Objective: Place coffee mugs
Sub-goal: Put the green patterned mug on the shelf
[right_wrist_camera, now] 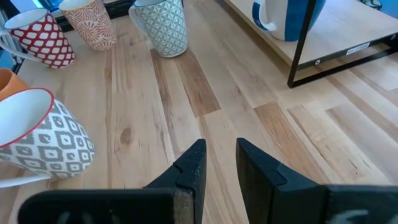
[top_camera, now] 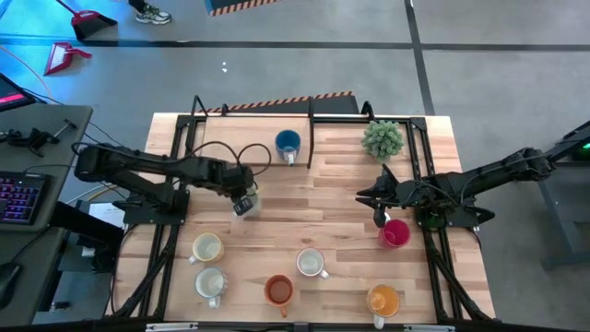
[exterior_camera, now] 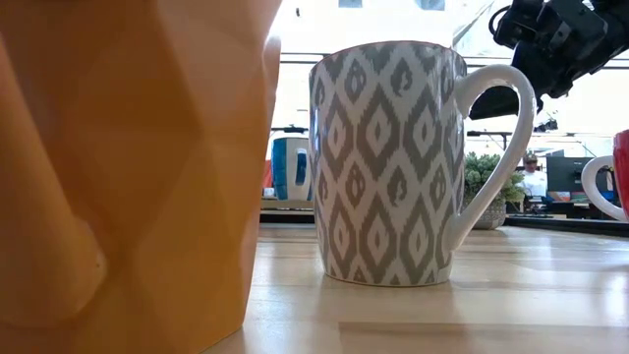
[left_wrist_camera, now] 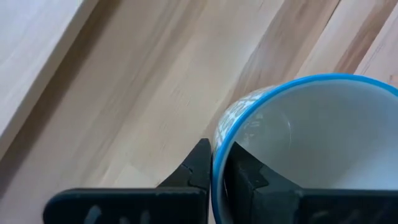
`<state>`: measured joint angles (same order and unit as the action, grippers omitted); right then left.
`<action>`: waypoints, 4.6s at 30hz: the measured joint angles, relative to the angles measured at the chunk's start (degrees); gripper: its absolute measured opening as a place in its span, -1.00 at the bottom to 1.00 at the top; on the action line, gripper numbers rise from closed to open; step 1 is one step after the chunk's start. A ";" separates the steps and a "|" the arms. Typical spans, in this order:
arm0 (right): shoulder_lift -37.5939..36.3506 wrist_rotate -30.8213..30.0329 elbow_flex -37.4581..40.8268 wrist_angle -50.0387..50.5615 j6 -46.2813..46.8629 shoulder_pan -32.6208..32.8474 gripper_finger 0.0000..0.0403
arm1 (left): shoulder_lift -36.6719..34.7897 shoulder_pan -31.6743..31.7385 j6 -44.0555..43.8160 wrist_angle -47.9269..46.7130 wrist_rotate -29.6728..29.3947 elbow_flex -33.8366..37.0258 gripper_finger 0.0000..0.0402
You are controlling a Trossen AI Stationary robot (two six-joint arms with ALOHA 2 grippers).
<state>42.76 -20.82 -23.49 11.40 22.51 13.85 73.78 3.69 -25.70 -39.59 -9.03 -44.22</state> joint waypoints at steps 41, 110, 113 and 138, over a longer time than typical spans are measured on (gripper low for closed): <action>0.00 0.35 0.00 -0.50 1.04 0.02 -0.67 | 0.66 36.07 13.91 -23.65 -1.07 -18.41 -0.95; 0.00 1.65 -0.02 -0.50 0.61 0.02 -0.67 | 1.22 46.92 22.96 -20.40 -1.64 -14.79 -0.92; 0.00 1.78 -0.02 -0.50 0.60 0.02 -0.67 | 1.22 46.92 22.96 -20.42 -1.47 -14.79 -0.88; 0.00 2.41 -0.01 -0.48 0.61 0.02 -0.67 | 1.22 46.92 25.56 -20.10 -2.50 -14.79 -0.78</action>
<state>42.76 -18.42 -23.50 10.92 23.11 13.87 75.00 50.61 -0.14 -59.69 -11.54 -59.00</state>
